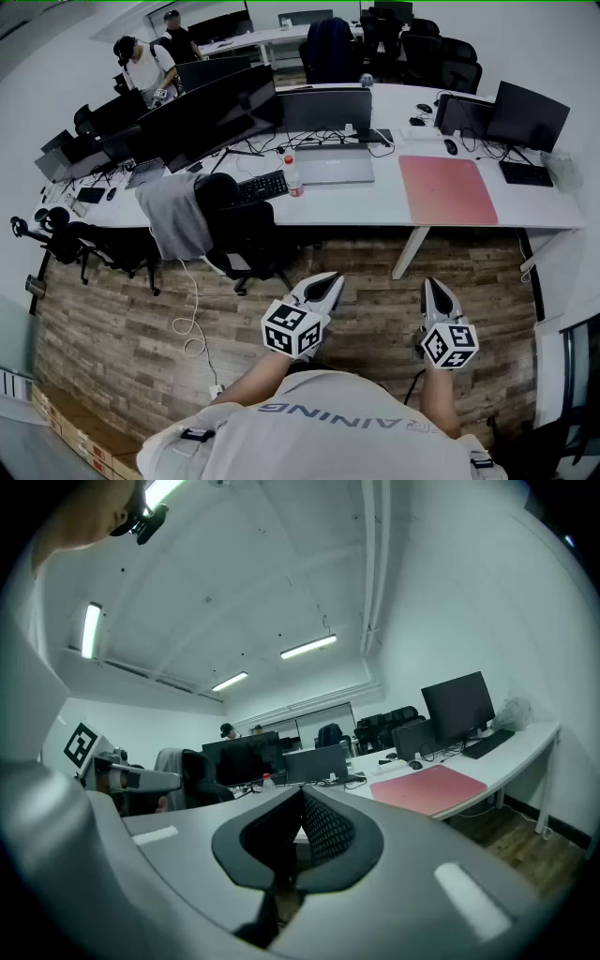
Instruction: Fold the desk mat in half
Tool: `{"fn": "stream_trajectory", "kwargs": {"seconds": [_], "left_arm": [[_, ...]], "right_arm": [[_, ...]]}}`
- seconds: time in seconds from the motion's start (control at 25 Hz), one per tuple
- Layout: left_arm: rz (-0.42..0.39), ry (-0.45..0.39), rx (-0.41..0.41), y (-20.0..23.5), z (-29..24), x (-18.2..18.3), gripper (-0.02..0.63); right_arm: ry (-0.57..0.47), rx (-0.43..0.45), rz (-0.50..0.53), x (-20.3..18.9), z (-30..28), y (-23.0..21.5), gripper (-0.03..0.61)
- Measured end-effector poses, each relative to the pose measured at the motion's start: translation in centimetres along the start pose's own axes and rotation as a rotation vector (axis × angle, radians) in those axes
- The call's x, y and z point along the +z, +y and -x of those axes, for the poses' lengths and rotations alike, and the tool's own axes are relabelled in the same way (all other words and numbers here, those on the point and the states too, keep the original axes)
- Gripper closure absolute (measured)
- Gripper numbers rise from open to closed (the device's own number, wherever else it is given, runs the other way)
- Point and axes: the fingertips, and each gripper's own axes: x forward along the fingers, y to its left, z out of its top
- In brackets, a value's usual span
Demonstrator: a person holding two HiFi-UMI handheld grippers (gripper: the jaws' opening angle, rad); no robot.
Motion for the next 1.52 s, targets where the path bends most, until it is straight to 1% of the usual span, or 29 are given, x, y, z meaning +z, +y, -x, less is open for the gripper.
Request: {"fn": "stream_trajectory", "kwargs": {"seconds": [0.24,0.68,0.92,1.08,1.32,1.52], "left_arm": [[-0.008,-0.007,0.005,0.5,-0.2,0.4,0.612],[-0.015,-0.001,-0.001,0.0,-0.5,0.3,0.612],[-0.028,0.007,-0.014,-0.9,-1.6,0.5,0.612],[-0.033,0.003,-0.015,-1.3,-2.2,0.5,0.612],[-0.022,0.008,-0.024,-2.3,-3.8,0.5,0.612],[-0.007,0.014,-0.047,-2.4,-6.3,0.8,0.612]], "right_arm": [[0.006,0.022,0.011,0.1,-0.5,0.3,0.561],[0.001,0.024,0.011,0.2,-0.6,0.1,0.561],[-0.063,0.001,0.012,1.4,0.8,-1.2,0.561],[-0.053,-0.007,0.036,1.3,1.5,-1.8,0.561],[-0.044,-0.034,0.023,1.5,1.8,-3.8,0.561],[-0.029,-0.054,0.025,2.3,1.0,-5.8,0.561]]}}
